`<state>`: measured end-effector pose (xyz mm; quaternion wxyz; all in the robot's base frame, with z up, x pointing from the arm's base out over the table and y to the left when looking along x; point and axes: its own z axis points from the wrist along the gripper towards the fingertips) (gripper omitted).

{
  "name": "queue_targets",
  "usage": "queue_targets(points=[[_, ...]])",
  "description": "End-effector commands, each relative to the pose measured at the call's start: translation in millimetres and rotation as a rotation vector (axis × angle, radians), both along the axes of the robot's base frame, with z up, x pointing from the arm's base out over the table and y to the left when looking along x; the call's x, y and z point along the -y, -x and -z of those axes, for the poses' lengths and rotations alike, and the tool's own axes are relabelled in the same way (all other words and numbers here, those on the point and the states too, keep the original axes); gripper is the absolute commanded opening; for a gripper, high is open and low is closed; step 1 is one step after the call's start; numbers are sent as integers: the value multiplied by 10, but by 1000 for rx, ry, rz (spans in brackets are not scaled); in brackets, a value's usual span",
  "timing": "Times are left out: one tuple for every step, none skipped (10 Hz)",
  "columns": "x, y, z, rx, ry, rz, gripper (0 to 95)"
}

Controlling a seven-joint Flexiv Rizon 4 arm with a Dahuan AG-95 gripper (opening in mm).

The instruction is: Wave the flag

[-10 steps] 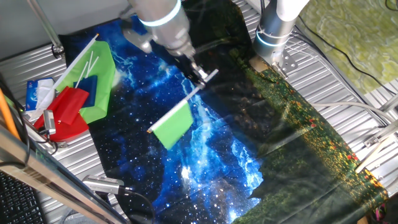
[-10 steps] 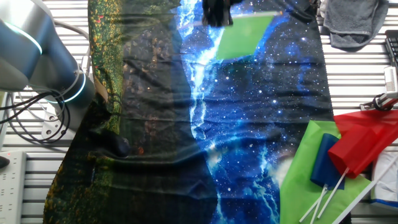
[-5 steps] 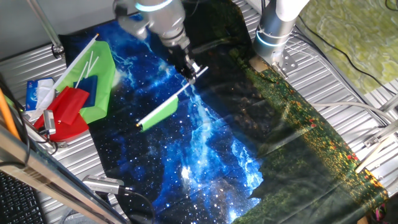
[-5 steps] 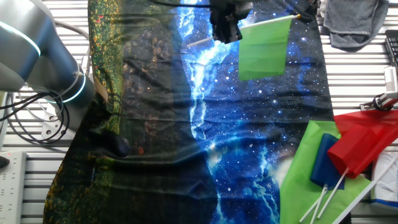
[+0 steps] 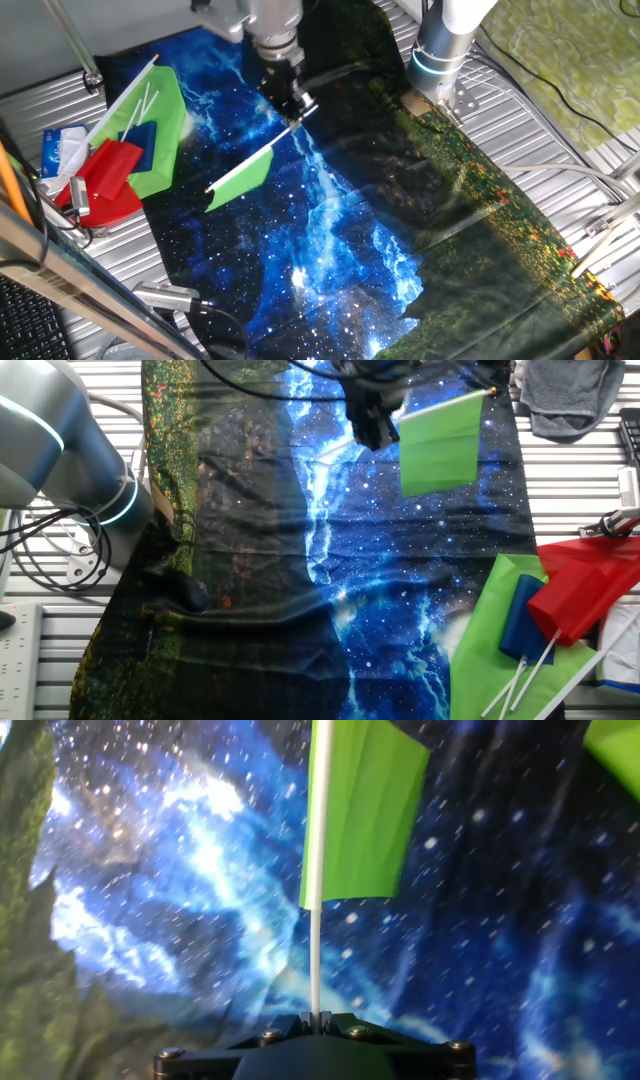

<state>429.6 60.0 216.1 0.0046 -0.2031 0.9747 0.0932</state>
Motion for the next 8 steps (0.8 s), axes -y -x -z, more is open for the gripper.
queue_targets(points=[[14, -28, 60, -25, -5, 6, 0], [26, -48, 105, -38, 0, 10, 0], [26, -54, 115, -43, -1, 15, 0], [25, -57, 119, -47, -4, 19, 0], [25, -58, 120, -50, -5, 17, 0], [26, -60, 125, -55, -3, 9, 0], [27, -62, 129, -59, -4, 3, 0], [27, -62, 129, -59, -6, 1, 0]])
